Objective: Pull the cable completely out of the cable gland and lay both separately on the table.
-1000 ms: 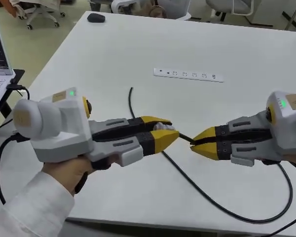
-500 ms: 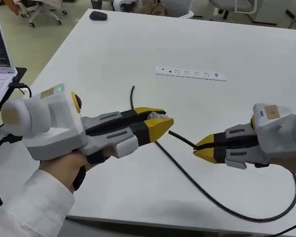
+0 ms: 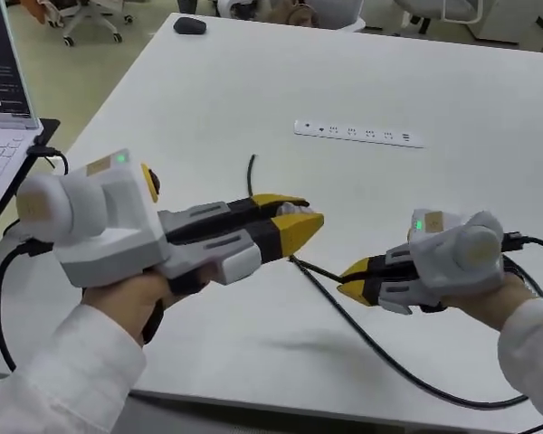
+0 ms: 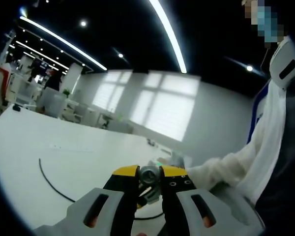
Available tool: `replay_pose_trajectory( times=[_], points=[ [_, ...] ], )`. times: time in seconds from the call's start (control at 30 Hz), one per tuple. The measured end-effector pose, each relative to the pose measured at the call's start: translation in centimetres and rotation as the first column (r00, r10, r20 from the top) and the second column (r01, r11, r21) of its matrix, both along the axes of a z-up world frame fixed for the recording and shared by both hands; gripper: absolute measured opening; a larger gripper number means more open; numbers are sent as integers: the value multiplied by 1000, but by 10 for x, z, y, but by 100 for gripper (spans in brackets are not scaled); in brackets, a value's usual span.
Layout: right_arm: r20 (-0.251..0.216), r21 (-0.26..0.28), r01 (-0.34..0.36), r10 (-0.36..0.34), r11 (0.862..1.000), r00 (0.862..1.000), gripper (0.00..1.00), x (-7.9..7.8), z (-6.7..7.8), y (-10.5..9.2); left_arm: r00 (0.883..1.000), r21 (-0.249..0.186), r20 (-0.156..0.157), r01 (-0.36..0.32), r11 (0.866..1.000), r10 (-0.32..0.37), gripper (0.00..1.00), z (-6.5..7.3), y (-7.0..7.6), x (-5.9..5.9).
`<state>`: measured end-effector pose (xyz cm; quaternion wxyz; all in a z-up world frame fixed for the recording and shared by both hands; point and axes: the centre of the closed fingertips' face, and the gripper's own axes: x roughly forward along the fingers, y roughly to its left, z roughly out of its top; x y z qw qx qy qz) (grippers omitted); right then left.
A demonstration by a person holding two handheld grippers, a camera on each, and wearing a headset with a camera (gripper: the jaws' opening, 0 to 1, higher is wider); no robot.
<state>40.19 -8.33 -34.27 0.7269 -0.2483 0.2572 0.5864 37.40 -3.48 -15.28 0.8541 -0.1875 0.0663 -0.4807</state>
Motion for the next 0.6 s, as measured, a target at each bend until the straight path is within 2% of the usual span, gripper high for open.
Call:
replay_pose_trajectory(
  times=[0.1,0.17,0.27,0.33,0.6],
  points=[
    [-42,-25,35,-36,999,998,4,4,-19,0,1000,-7,-12,-4,1000,4,18,-1,1,2],
    [-43,-59,43,-45,997,998,4,6,-29,-1,1000,-5,-13,-6,1000,6,18,-2,1,3],
    [-17,-111,39,-41,993,999,4,8,-42,-3,1000,4,-19,-8,1000,8,18,-4,1,3],
    [-30,-106,46,-50,993,998,4,9,-49,0,1000,10,-22,-9,1000,9,18,-6,1,4],
    [-58,-144,45,-54,989,997,6,10,-70,-5,999,21,-34,-13,1000,14,18,-10,1,5]
  ],
)
